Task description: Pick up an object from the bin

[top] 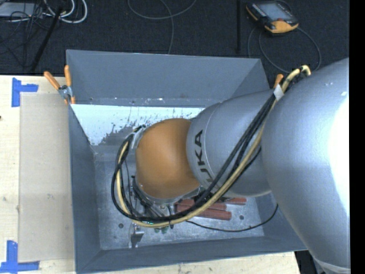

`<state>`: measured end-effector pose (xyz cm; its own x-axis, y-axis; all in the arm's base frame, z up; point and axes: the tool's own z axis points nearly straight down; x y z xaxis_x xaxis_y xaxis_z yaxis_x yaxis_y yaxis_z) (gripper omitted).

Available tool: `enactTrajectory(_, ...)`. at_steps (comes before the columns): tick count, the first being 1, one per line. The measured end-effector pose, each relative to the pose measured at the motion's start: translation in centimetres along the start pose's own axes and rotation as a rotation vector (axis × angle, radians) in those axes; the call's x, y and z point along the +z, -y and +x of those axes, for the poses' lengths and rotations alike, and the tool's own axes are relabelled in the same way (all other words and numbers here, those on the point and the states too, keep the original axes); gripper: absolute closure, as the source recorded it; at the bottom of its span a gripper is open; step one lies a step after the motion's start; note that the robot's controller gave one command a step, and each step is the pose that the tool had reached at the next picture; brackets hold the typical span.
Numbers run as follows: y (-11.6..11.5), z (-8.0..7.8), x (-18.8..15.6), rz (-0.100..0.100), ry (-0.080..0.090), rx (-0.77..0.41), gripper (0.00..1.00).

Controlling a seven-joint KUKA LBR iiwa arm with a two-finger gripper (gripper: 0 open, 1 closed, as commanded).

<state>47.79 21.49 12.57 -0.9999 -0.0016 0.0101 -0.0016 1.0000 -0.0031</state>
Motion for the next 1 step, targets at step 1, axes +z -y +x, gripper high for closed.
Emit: enactTrajectory(1, 0.05, -0.23, -0.37, -0.002, 0.007, 0.003, 0.00)
